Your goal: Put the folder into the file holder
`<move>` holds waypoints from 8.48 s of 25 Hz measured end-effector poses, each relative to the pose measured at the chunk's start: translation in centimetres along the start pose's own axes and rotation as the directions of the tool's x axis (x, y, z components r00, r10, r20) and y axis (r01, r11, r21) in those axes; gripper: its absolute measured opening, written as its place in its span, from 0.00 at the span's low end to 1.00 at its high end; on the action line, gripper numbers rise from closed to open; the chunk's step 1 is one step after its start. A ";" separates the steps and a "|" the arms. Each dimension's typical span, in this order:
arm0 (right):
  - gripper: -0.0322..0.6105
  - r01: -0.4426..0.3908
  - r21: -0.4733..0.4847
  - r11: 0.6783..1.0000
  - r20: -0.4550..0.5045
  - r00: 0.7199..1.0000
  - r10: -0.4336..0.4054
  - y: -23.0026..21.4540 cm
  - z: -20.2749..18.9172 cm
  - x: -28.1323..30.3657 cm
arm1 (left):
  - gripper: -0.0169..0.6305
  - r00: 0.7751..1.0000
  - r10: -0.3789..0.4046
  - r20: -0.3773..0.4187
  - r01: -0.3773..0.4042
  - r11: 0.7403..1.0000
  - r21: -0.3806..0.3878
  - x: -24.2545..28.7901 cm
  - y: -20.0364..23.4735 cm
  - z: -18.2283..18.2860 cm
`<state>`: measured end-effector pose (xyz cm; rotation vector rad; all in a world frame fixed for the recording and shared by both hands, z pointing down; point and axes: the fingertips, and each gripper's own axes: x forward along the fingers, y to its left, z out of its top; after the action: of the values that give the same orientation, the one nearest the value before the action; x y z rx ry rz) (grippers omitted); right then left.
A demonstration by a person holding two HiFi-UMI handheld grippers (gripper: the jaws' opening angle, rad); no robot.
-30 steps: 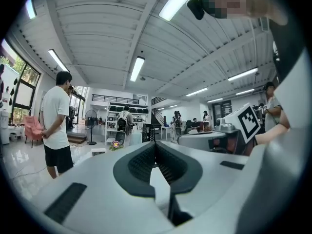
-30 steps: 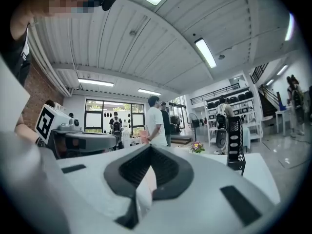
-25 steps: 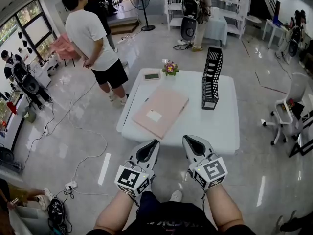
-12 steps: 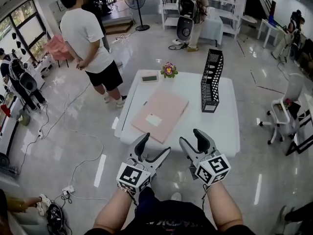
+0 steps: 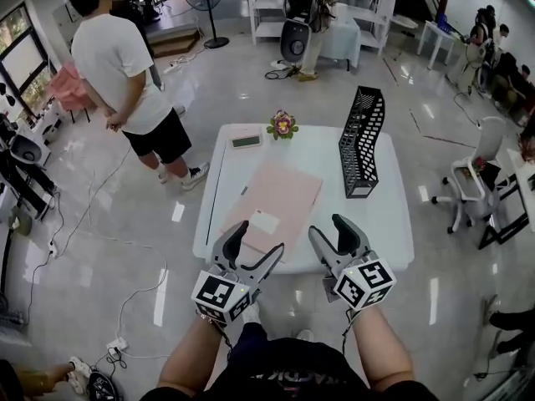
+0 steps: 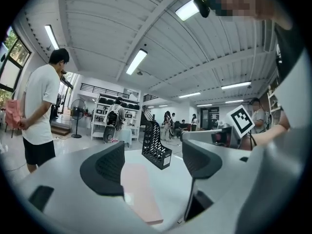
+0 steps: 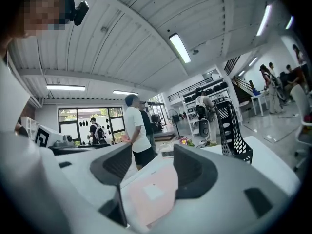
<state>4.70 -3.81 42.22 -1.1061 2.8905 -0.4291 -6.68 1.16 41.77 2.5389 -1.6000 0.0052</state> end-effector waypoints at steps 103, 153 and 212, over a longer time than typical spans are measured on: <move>0.55 0.547 0.368 0.752 -0.505 0.797 -0.332 -22.0 -19.8 20.1 | 0.59 0.729 -0.287 -0.621 0.115 0.946 -0.303 24.9 23.2 -22.1; 0.54 0.334 -0.173 0.926 0.061 0.943 -0.328 0.1 0.6 12.4 | 0.57 0.994 -0.065 -0.084 0.063 0.998 -0.028 6.1 19.5 0.7; 0.31 -0.518 -0.259 0.815 -0.166 0.855 0.491 7.0 -1.3 11.7 | 0.53 0.947 0.318 -0.041 -0.317 0.948 0.023 -1.3 15.6 0.6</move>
<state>-8.73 -6.18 42.62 -0.2806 3.2307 -0.0229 -21.32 -4.38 42.93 2.2437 -1.9777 0.1078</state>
